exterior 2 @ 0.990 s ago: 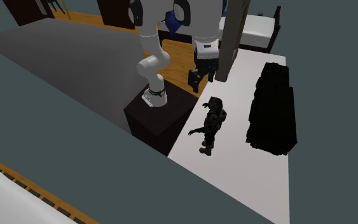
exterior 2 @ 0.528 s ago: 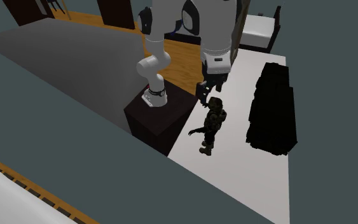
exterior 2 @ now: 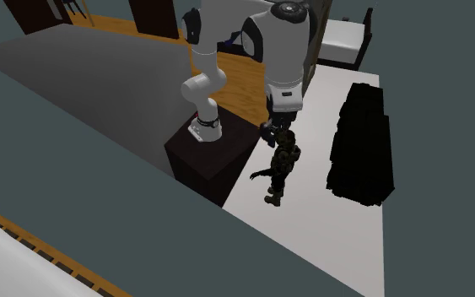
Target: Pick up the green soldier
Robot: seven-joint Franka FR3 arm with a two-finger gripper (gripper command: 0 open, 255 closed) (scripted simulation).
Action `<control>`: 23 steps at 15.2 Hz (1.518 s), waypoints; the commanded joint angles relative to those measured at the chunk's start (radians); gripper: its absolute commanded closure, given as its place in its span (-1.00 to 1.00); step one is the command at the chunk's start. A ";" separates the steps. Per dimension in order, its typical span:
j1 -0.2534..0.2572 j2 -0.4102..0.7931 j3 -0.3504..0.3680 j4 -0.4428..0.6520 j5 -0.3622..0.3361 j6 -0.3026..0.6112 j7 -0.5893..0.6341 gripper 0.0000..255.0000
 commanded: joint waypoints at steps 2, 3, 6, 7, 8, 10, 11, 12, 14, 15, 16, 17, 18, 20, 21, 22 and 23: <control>0.000 -0.001 0.000 -0.003 0.000 0.002 0.000 1.00; 0.000 -0.001 0.000 -0.003 0.000 0.002 0.000 1.00; 0.000 -0.002 0.000 -0.004 -0.001 0.003 0.000 1.00; 0.000 -0.001 0.000 -0.005 0.000 0.004 0.000 1.00; 0.001 -0.002 0.000 -0.004 -0.001 0.003 0.000 1.00; -0.001 0.006 0.000 0.020 0.002 -0.014 0.001 1.00; -0.003 0.011 -0.001 0.040 0.004 -0.030 0.001 1.00; -0.005 0.016 -0.001 0.061 0.006 -0.046 0.002 1.00; -0.009 0.029 -0.003 0.105 0.011 -0.078 0.002 1.00; -0.012 0.036 -0.003 0.128 0.013 -0.095 0.002 1.00; -0.015 0.043 -0.004 0.152 0.016 -0.112 0.003 1.00; -0.017 0.051 -0.005 0.177 0.020 -0.129 0.003 1.00; -0.021 0.059 -0.005 0.203 0.023 -0.147 0.003 1.00; -0.028 0.078 -0.007 0.257 0.031 -0.184 0.003 1.00; -0.033 0.089 -0.007 0.287 0.036 -0.203 0.003 1.00; -0.037 0.100 -0.008 0.317 0.041 -0.223 0.004 1.00; -0.043 0.113 -0.008 0.350 0.046 -0.243 0.004 1.00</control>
